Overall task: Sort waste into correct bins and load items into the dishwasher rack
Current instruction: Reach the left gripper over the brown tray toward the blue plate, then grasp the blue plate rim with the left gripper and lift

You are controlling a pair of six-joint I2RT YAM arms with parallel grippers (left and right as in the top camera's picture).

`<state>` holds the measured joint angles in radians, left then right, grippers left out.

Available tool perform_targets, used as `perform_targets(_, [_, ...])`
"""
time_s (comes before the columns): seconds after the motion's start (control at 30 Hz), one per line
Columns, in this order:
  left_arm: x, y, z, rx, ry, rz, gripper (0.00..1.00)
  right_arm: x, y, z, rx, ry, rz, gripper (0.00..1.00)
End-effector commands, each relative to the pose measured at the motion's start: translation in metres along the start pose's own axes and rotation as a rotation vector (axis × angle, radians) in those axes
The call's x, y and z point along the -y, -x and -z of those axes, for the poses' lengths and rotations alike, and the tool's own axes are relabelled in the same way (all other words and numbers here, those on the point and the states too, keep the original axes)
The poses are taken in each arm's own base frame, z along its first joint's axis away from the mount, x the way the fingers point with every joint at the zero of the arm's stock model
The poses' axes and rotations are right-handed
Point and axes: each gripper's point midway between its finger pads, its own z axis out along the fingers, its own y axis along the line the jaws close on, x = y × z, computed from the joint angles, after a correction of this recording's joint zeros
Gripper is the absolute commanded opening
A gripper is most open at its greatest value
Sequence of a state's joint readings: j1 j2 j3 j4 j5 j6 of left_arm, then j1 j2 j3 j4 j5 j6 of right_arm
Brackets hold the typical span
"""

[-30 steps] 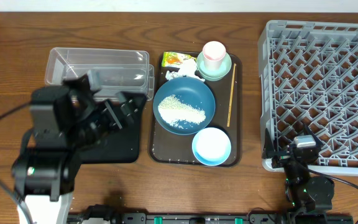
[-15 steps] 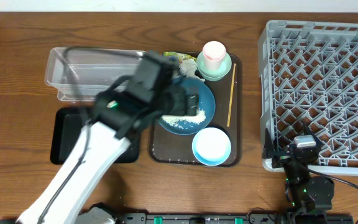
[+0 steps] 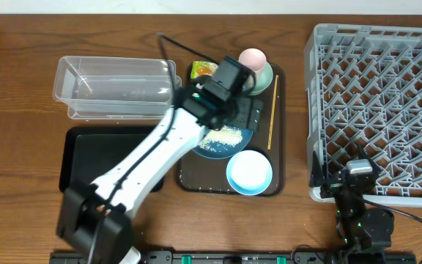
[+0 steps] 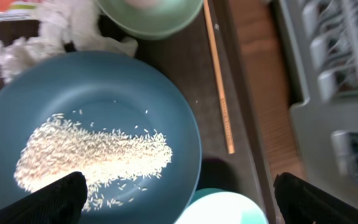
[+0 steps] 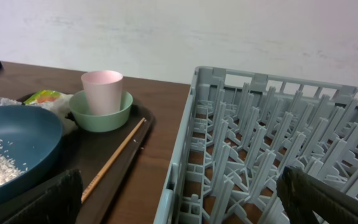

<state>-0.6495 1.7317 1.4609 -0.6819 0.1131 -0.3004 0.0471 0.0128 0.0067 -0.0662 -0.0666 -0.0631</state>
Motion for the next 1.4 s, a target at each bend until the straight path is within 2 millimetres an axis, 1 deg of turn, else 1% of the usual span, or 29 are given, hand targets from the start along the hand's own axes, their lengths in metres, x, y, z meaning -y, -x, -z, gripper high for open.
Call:
perform_targets(0.0, [0.000, -0.004, -0.017, 0.000, 0.109, -0.115, 0.98, 0.005, -0.001, 0.000, -0.003, -0.020, 0.012, 0.99])
perform_targets(0.07, [-0.005, -0.008, -0.030, 0.001, 0.196, -0.131, 0.98, 0.005, -0.001, 0.000, -0.003, -0.020, 0.012, 0.99])
perform_targets(0.13, [-0.005, -0.013, -0.043, -0.003, 0.245, -0.128, 0.98, 0.005, -0.001, 0.000, -0.003, -0.020, 0.012, 0.99])
perform_targets(0.33, [0.002, -0.026, -0.080, -0.033, 0.255, -0.126, 0.98, 0.005, -0.001, 0.000, -0.003, -0.020, 0.012, 0.99])
perform_targets(0.43, [0.006, -0.025, -0.088, -0.024, 0.247, -0.132, 1.00, 0.005, -0.001, 0.000, -0.003, -0.020, 0.012, 0.99])
perform_targets(0.5, [0.009, -0.024, -0.094, -0.013, 0.241, -0.135, 0.97, 0.005, -0.001, 0.000, -0.003, -0.020, 0.012, 0.99])
perform_targets(0.6, [0.008, -0.024, -0.103, -0.009, 0.248, -0.135, 0.96, 0.005, -0.001, 0.000, -0.003, -0.020, 0.012, 0.99])
perform_targets(0.7, [0.006, -0.025, -0.109, -0.010, 0.256, -0.132, 0.95, 0.005, -0.001, 0.000, -0.003, -0.020, 0.012, 0.99])
perform_targets(0.73, [0.007, -0.025, -0.110, -0.010, 0.256, -0.133, 0.89, 0.005, -0.001, 0.000, -0.003, -0.020, 0.012, 0.99])
perform_targets(0.8, [0.006, -0.026, -0.110, -0.010, 0.259, -0.134, 0.85, 0.005, -0.001, 0.000, -0.003, -0.020, 0.012, 0.99])
perform_targets(0.97, [0.005, -0.027, -0.112, -0.015, 0.261, -0.134, 0.84, 0.005, -0.001, 0.000, -0.003, -0.020, 0.012, 0.99])
perform_targets(1.13, [0.001, -0.035, -0.123, -0.038, 0.274, -0.106, 0.83, 0.005, -0.001, 0.000, -0.003, -0.020, 0.012, 0.99])
perform_targets(1.23, [-0.001, -0.040, -0.129, -0.049, 0.283, -0.067, 0.79, 0.005, -0.001, 0.000, -0.003, -0.020, 0.012, 0.99])
perform_targets(1.37, [-0.001, -0.040, -0.130, -0.046, 0.282, -0.066, 0.78, 0.005, -0.001, 0.000, -0.003, -0.020, 0.012, 0.99])
